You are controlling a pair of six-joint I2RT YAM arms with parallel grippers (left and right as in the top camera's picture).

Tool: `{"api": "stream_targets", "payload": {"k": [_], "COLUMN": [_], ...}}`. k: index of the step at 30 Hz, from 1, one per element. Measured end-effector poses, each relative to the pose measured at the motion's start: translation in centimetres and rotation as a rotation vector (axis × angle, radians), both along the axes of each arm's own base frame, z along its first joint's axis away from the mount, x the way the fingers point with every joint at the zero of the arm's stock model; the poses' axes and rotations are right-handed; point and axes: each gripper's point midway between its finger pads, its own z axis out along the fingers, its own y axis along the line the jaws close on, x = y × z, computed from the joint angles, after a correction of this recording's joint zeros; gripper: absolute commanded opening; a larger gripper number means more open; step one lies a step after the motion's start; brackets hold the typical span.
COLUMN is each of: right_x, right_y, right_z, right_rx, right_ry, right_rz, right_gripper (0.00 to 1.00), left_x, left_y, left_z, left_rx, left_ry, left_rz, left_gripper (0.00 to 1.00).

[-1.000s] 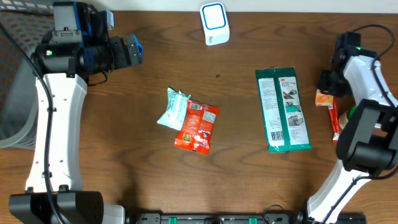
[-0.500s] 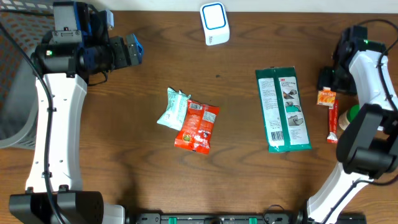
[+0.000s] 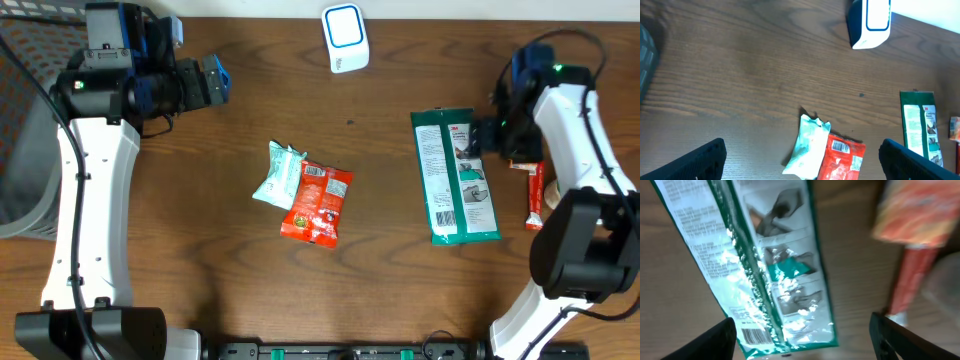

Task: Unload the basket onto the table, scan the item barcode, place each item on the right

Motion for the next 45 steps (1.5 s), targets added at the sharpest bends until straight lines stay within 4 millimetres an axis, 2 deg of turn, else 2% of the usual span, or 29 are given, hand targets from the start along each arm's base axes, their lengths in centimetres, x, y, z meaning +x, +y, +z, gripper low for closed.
{"api": "stream_targets", "payload": {"k": [7,11,13,19,22,28,37,41,45], "right_x": [-2.5,-5.0,-5.8,-6.3,-6.4,-6.3,-4.1,-3.5,-2.9], "right_y": [1.2,2.8,3.9,7.5,8.2,8.0,4.2,2.8,2.2], "right_z": [-5.6,-7.6,-7.9,-7.1,-7.0,-6.7,-5.2,-5.1,-5.1], "right_rx": [0.043,0.129,0.188,0.336,0.37,0.398,0.399,0.397,0.394], "right_ry": [0.05,0.111,0.134,0.145,0.145,0.137,0.001,-0.029,-0.06], "right_rz": [-0.023,-0.036,-0.03,0.038,0.051,0.037,-0.058,-0.092,-0.103], "right_gripper": [0.85,0.84,0.85,0.87,0.86,0.89,0.96,0.95,0.92], "left_x": [0.0,0.0,0.0,0.0,0.0,0.0,0.0,-1.1,-2.5], "left_y": [0.0,0.0,0.0,0.0,0.0,0.0,-0.2,-1.7,-5.4], "left_z": [0.0,0.0,0.0,0.0,0.0,0.0,0.1,-0.2,-1.9], "left_rx": [0.0,0.0,0.0,0.0,0.0,0.0,-0.014,-0.086,-0.128], "left_ry": [0.0,0.0,0.0,0.0,0.0,0.0,0.0,0.048,0.111], "left_rz": [0.0,0.0,0.0,0.0,0.0,0.0,0.0,-0.037,-0.131], "left_gripper": [0.97,0.98,0.97,0.97,0.98,0.97,0.97,0.97,0.97]}}
